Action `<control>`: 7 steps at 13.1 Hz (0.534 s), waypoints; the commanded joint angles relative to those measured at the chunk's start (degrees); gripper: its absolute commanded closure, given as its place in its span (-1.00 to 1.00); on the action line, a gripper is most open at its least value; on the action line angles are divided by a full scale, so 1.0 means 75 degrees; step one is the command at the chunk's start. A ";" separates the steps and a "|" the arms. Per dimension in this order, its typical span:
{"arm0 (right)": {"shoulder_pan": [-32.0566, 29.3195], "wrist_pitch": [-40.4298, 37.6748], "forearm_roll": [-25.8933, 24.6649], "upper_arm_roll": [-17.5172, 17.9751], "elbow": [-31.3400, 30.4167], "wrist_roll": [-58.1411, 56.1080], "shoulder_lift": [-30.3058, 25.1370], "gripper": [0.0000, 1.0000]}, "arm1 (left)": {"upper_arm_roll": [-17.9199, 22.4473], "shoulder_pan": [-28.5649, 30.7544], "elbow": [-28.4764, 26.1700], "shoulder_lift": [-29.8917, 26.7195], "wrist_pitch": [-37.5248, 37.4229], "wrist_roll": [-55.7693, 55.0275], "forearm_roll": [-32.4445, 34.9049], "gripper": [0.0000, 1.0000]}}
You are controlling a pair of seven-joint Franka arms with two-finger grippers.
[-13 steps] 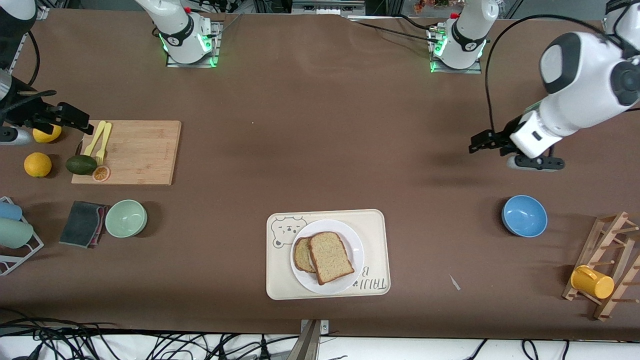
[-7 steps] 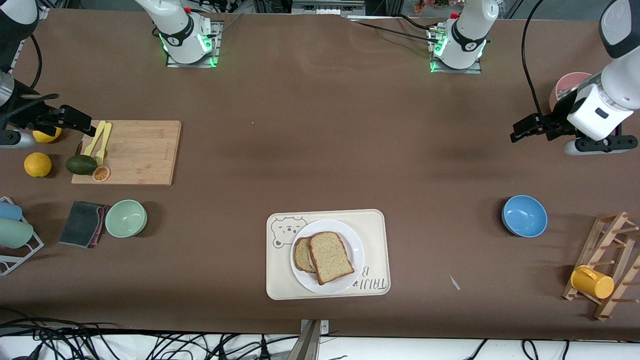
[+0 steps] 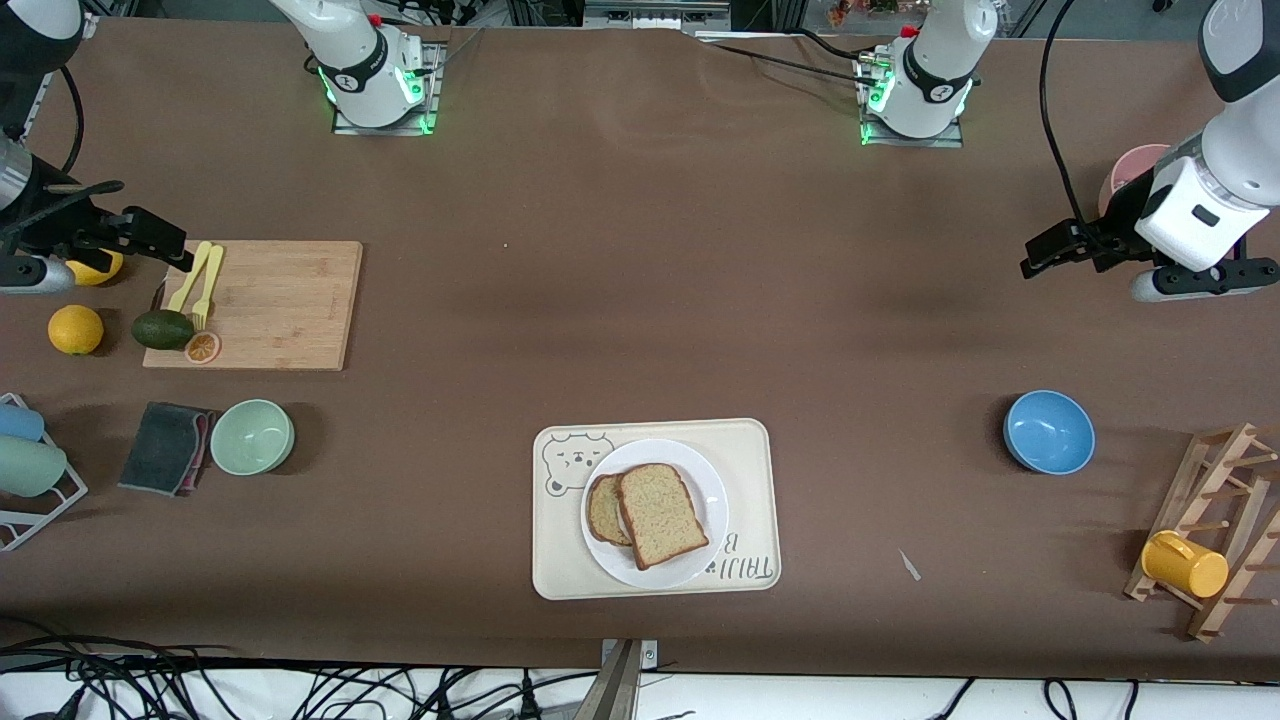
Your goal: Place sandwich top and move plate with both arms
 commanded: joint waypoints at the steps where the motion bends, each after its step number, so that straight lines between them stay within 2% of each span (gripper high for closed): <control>1: 0.0040 -0.0110 -0.0127 -0.0024 0.0058 0.0194 -0.0028 -1.00 | -0.0092 -0.0007 0.0201 -0.0116 -0.0502 -0.0274 0.0784 -1.00; 3: 0.0005 -0.0063 -0.0056 -0.0083 0.0117 0.0310 -0.0097 -1.00 | -0.0045 0.0004 0.0610 -0.0187 -0.1203 -0.0192 0.0821 -1.00; 7: -0.0007 -0.0121 -0.0115 -0.0083 0.0375 0.0393 -0.0098 -1.00 | -0.0092 0.0004 0.0530 -0.0901 -0.1756 -0.0180 0.0821 -1.00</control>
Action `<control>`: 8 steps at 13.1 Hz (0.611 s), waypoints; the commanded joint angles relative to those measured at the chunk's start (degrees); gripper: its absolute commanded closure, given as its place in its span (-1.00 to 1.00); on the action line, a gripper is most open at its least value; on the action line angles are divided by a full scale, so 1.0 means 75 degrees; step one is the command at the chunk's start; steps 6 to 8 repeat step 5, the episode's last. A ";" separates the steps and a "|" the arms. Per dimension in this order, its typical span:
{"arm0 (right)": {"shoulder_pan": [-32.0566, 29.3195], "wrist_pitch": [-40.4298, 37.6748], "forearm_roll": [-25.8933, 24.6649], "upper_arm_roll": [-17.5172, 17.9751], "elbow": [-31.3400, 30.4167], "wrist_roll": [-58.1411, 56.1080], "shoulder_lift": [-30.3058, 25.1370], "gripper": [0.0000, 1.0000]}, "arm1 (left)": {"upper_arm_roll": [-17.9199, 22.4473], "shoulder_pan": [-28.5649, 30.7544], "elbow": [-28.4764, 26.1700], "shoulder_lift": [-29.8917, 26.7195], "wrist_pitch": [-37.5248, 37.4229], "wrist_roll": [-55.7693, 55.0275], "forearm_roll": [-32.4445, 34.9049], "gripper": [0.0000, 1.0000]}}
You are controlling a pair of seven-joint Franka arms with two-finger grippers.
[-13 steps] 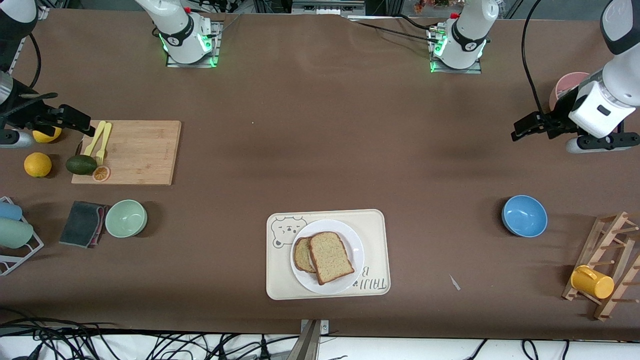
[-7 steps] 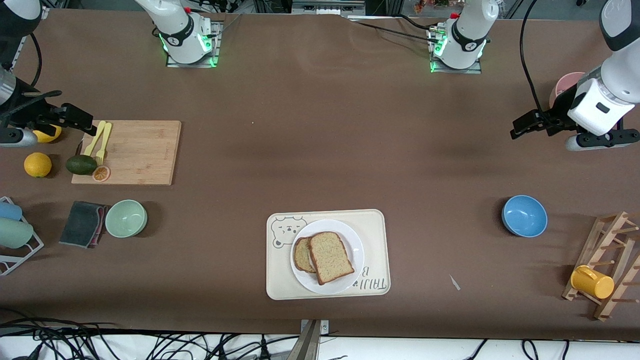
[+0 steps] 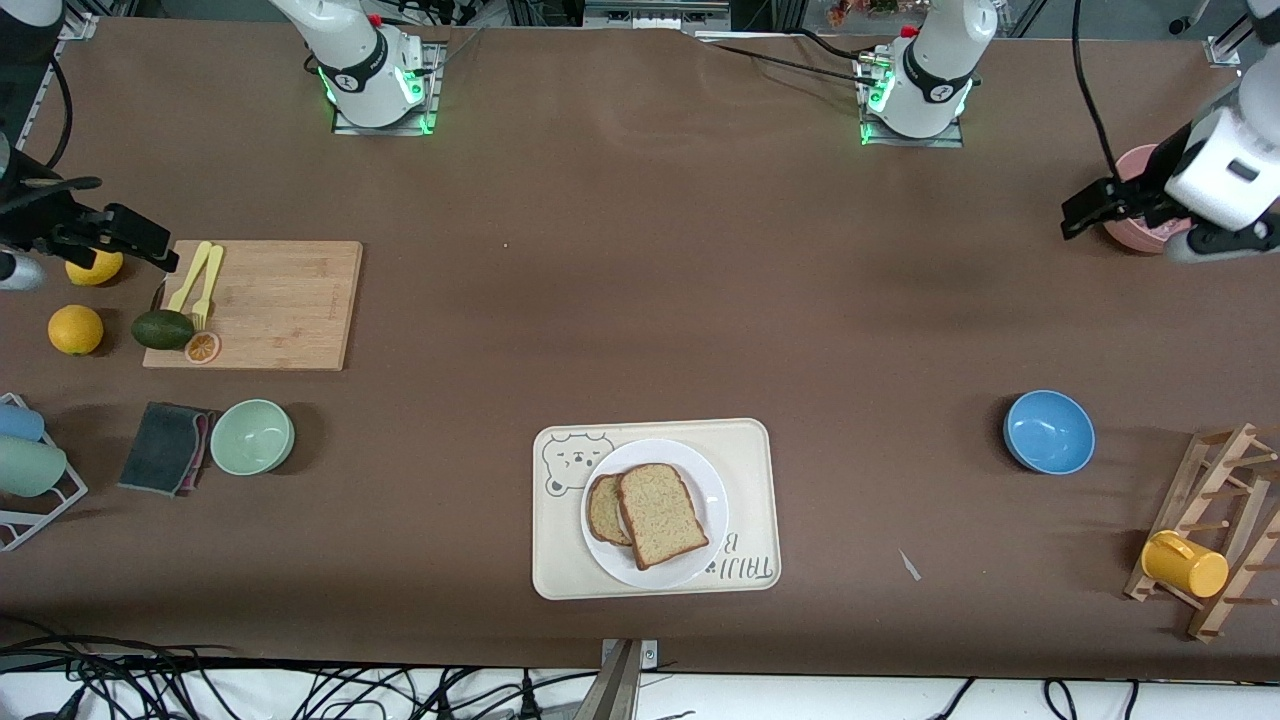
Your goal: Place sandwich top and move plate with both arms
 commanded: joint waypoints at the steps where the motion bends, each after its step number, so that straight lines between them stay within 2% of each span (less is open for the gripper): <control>1: -0.0001 -0.0120 -0.0114 0.0012 0.0106 0.0157 -0.0050 -1.00 | -0.0076 0.0001 -0.0077 -0.0357 -0.0277 -0.0078 0.0257 -1.00; 8: -0.0001 -0.0238 -0.0137 0.0001 0.0071 0.0192 -0.0050 -1.00 | -0.0123 -0.0011 -0.0065 -0.0345 -0.0195 -0.0054 0.0245 -1.00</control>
